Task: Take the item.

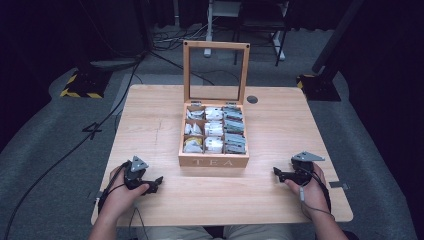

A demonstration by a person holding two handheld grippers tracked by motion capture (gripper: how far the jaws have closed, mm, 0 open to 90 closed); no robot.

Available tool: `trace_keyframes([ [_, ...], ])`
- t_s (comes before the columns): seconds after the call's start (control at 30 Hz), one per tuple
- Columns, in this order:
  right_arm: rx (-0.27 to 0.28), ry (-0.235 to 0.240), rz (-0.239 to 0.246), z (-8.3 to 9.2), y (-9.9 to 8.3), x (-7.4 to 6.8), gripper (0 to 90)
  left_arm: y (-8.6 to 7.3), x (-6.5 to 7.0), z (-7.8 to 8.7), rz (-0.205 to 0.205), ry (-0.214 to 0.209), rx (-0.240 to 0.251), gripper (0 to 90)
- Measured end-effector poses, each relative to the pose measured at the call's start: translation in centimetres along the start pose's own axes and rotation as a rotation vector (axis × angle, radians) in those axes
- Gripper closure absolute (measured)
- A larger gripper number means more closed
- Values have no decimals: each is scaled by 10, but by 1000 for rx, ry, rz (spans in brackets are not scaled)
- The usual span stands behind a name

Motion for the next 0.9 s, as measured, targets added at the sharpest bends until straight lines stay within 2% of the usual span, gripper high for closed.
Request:
trace_keyframes([
  [0.57,-3,11,9,-1,2,2,161,5,0,-5,-7,-16,-1,73],
  [0.63,-12,23,16,-2,4,4,198,5,0,-5,-8,-16,0,73],
  [0.7,-40,20,11,1,7,6,329,5,0,-5,-8,-16,0,73],
  [0.73,-40,20,11,1,7,6,329,5,0,-5,-8,-16,0,73],
  [0.77,-81,33,14,4,10,7,387,5,0,-5,-9,-16,-1,73],
  [0.87,-68,40,27,6,15,6,384,5,0,-6,-10,-19,-1,70],
  [0.9,-40,59,23,9,22,2,385,5,0,-6,-8,-21,-5,69],
])
Point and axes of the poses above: each handheld gripper's, and its own axes: z roughly backward along the jaws, y roughly out of its top, x roughly to its right, the point moved 5 cm from there along -z, roughly forward along the jaws, and after that the axes turned 13 degrees about y, right-handed, at the moved point
